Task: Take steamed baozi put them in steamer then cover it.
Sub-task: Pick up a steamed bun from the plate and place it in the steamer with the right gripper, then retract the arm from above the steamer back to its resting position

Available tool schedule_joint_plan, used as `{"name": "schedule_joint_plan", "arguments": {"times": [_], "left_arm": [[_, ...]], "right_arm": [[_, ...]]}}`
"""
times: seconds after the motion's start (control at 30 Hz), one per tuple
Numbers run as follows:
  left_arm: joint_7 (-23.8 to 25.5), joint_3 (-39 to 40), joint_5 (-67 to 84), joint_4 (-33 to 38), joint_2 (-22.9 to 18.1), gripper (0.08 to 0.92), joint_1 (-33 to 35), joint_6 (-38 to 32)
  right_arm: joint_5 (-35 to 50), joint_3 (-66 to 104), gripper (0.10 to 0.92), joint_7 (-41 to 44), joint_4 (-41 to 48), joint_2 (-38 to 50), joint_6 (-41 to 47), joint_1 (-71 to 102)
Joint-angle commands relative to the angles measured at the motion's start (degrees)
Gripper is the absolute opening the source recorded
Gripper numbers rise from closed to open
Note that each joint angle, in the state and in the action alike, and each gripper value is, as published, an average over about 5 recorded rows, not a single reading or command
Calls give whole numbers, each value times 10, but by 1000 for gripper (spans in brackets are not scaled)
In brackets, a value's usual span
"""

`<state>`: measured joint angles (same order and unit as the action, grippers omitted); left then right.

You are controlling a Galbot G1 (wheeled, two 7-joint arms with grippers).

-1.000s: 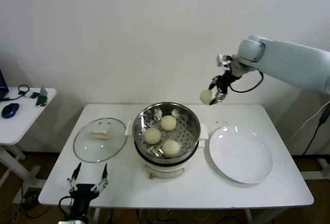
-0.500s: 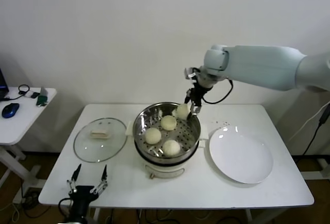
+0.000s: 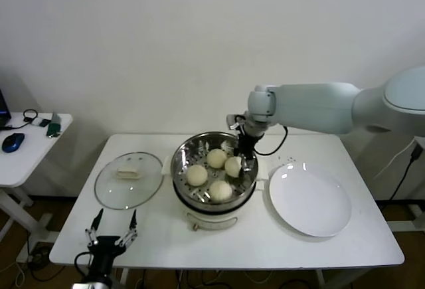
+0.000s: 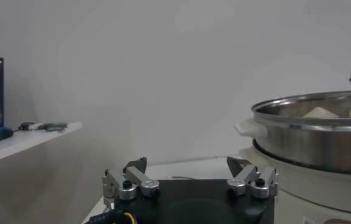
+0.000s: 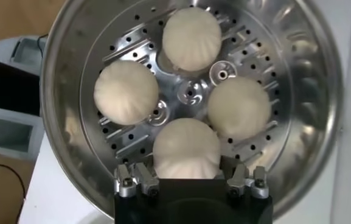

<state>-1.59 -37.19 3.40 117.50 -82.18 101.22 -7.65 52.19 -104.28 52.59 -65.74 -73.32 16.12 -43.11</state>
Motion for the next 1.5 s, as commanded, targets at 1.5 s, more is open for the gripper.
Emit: {"name": "schedule_joint_plan", "arguments": {"times": [1.5], "left_arm": [[-9, 3, -129, -6, 0, 823, -10, -19]], "right_arm": [[-3, 600, 823, -430, -213, 457, -243, 426]]}}
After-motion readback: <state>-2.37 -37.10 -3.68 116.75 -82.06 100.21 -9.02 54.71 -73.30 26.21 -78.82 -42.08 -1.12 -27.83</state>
